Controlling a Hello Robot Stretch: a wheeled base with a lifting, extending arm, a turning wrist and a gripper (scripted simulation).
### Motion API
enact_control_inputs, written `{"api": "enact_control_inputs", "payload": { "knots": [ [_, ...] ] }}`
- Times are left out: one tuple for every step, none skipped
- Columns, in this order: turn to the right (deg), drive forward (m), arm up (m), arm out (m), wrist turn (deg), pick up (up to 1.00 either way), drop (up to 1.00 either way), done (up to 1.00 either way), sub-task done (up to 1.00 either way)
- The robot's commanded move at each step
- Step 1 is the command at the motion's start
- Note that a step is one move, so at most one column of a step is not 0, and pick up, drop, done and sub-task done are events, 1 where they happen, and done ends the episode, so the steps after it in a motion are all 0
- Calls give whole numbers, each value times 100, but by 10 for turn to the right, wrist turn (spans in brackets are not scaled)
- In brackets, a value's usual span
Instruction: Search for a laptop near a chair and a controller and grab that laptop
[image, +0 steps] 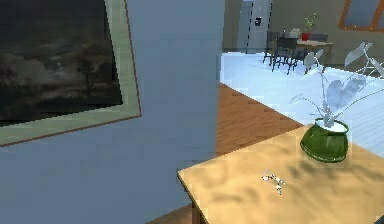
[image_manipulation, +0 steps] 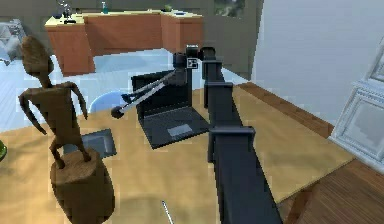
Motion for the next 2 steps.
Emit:
{"api": "enact_control_inputs", "payload": {
  "knots": [
    [0, 0, 0, 0, 360, 0, 0, 0, 0],
    [0, 0, -30, 0, 0, 0, 0, 0, 0]
  ]
}}
